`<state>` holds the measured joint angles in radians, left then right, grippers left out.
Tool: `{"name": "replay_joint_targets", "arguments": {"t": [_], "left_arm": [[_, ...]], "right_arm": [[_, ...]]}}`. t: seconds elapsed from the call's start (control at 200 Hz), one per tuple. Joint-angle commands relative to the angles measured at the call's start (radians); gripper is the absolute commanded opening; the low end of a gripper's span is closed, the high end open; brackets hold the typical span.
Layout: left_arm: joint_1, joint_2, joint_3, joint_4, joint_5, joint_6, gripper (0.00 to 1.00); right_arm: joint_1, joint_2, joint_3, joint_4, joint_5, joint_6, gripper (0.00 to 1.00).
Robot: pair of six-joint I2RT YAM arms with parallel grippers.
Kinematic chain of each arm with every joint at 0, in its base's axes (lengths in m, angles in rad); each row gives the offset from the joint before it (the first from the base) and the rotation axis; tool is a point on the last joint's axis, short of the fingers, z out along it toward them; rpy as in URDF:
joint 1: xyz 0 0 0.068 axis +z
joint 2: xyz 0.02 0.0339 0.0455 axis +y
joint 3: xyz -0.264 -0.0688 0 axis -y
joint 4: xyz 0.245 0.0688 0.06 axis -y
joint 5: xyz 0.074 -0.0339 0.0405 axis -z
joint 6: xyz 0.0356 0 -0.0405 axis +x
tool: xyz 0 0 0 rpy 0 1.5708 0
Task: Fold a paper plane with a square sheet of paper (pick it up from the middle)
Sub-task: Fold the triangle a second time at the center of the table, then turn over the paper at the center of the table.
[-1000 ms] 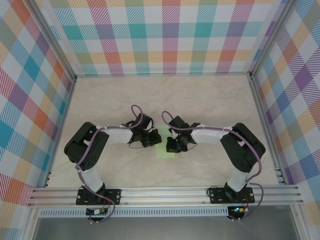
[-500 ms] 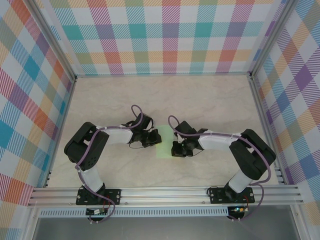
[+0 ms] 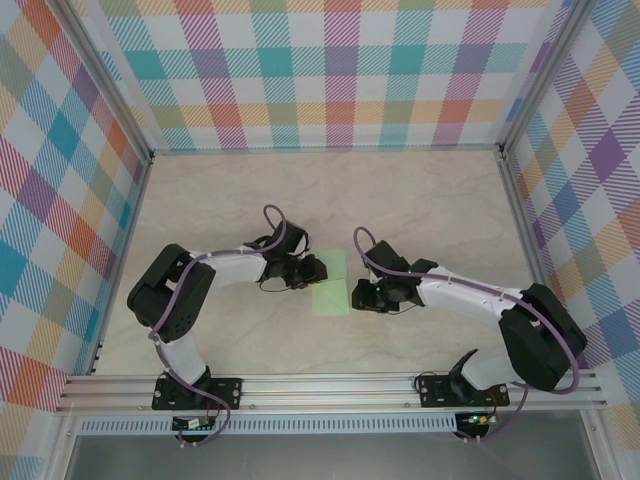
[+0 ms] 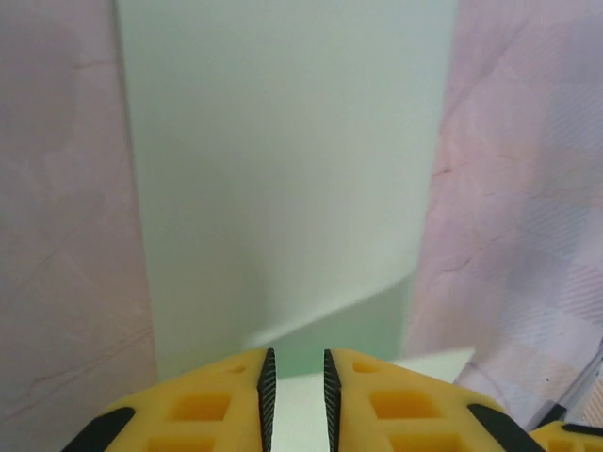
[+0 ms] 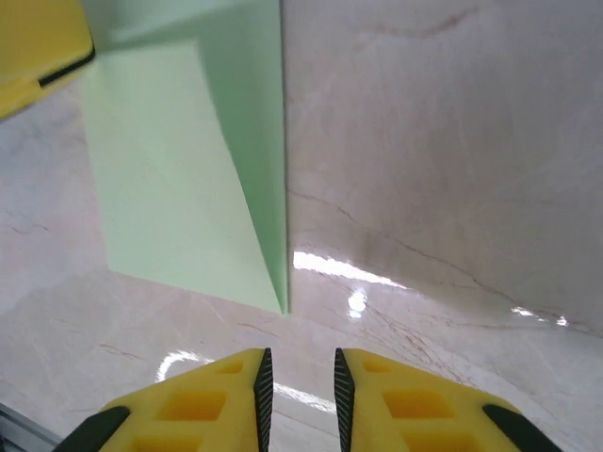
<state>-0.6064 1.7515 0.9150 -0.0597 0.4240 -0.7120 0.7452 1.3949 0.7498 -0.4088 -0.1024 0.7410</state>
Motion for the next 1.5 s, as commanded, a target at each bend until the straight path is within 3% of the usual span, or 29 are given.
{"name": "replay_joint_targets", "arguments": {"t": [0.0,0.12,0.235,0.465,0.58,0.845,1.225,1.495], "left_arm": [[-0.010,-0.101,0.017,-0.033,-0.023,-0.013,0.32],[-0.010,-0.158,-0.036,-0.028,-0.041,-0.046,0.41],[-0.010,-0.196,-0.087,0.002,-0.040,-0.087,0.43],[-0.009,-0.233,-0.140,0.031,-0.053,-0.131,0.49],[-0.012,-0.236,-0.175,0.067,-0.062,-0.178,0.50],[-0.022,-0.219,-0.238,0.192,-0.054,-0.234,0.51],[-0.062,-0.153,-0.228,0.266,-0.037,-0.221,0.56],[-0.086,-0.104,-0.202,0.274,-0.052,-0.220,0.55]], "right_arm": [[-0.006,-0.006,0.048,0.004,0.066,0.045,0.34],[-0.006,0.022,0.078,0.050,0.063,0.056,0.44],[-0.010,0.073,0.116,0.091,0.004,-0.017,0.51],[-0.053,0.191,0.180,0.088,-0.092,-0.197,0.52],[-0.075,0.250,0.210,0.106,-0.151,-0.231,0.46],[-0.130,0.320,0.198,0.202,-0.232,-0.216,0.16],[-0.187,0.325,0.131,0.295,-0.281,-0.183,0.08],[-0.192,0.325,0.125,0.286,-0.287,-0.190,0.09]]}}
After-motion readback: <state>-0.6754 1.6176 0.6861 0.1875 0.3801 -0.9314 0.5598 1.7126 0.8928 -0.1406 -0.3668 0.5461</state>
